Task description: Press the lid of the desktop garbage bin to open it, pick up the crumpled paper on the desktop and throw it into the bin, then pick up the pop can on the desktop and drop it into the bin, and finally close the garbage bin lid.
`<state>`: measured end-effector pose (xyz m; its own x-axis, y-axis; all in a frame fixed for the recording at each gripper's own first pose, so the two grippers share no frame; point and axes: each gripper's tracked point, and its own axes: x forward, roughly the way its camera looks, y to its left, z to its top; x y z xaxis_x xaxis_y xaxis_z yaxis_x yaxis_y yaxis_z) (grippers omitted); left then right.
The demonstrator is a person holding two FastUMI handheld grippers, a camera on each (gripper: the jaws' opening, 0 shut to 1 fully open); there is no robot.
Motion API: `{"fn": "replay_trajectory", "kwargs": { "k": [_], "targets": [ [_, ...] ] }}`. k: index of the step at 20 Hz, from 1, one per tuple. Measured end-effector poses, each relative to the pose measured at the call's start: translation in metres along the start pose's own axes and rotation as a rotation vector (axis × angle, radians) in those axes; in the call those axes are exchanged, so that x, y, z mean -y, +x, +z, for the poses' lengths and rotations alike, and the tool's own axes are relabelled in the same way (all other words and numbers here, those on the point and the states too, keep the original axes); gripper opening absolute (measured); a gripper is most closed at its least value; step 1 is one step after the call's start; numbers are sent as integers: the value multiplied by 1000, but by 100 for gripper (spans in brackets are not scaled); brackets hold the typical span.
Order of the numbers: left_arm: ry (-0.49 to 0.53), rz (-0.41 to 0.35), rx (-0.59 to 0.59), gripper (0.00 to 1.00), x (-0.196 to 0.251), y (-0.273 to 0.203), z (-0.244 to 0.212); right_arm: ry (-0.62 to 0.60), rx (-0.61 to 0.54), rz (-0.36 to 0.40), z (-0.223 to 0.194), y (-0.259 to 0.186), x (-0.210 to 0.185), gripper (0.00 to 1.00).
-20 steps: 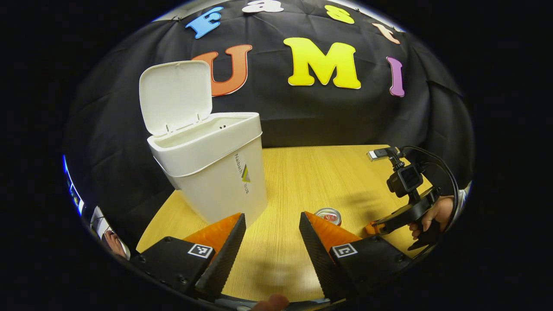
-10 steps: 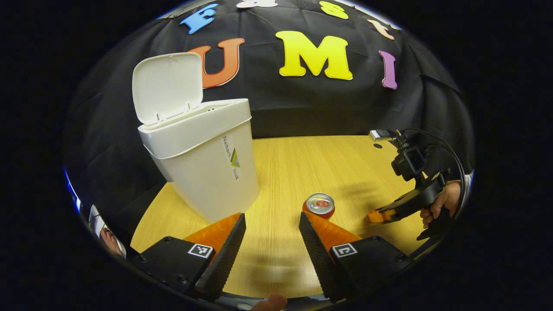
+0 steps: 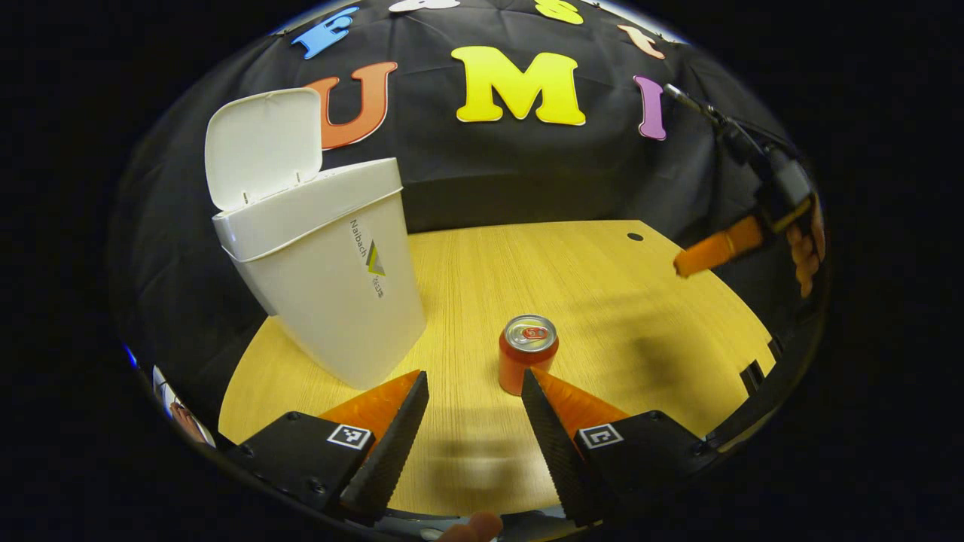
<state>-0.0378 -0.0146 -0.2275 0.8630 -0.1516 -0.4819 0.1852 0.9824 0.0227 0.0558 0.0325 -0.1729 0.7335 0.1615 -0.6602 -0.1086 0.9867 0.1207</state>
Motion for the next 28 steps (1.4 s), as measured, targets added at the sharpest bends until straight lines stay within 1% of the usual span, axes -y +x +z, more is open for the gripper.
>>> {"fn": "replay_trajectory", "kwargs": {
  "k": [3, 4, 5, 7, 10, 13, 15, 17, 20, 22, 25, 26, 27, 28],
  "targets": [
    [19, -22, 18, 84, 6, 1, 5, 5, 107, 15, 55, -31, -13, 19],
    [23, -25, 23, 85, 6, 0, 8, 8, 134, 26, 71, -39, -19, 17],
    [23, -32, 22, 84, 7, 0, 10, 7, 159, 43, 87, -47, -29, 19],
    [15, -47, 24, 84, 8, -3, 13, -21, 212, 71, 119, -58, -48, 19],
    [8, -46, 31, 84, 3, -5, 16, -83, 293, 128, 160, -66, -91, 19],
    [-18, -27, 5, 84, -7, -4, 9, -118, 311, 219, 182, -64, -149, 19],
    [-47, -22, -8, 85, -12, -6, 5, -150, 311, 270, 190, -58, -187, 19],
    [-70, -12, -25, 85, -20, -7, -1, -187, 302, 325, 191, -51, -228, 19],
    [-73, 13, -35, 85, -31, -11, -6, -243, 278, 423, 185, -37, -292, 19],
    [-64, 42, -24, 84, -43, -13, -6, -267, 255, 477, 174, -24, -331, 19],
    [-39, 66, -14, 86, -52, -16, -8, -308, 208, 499, 158, 5, -373, 19],
    [-32, 78, -9, 94, -55, -17, -9, -322, 190, 499, 152, 13, -383, 19],
    [-29, 105, 3, 94, -61, -19, -9, -332, 171, 503, 144, 21, -391, 19],
    [-35, 95, 1, 86, -62, -18, -12, -342, 156, 511, 140, 26, -398, 19]
  ]
}}
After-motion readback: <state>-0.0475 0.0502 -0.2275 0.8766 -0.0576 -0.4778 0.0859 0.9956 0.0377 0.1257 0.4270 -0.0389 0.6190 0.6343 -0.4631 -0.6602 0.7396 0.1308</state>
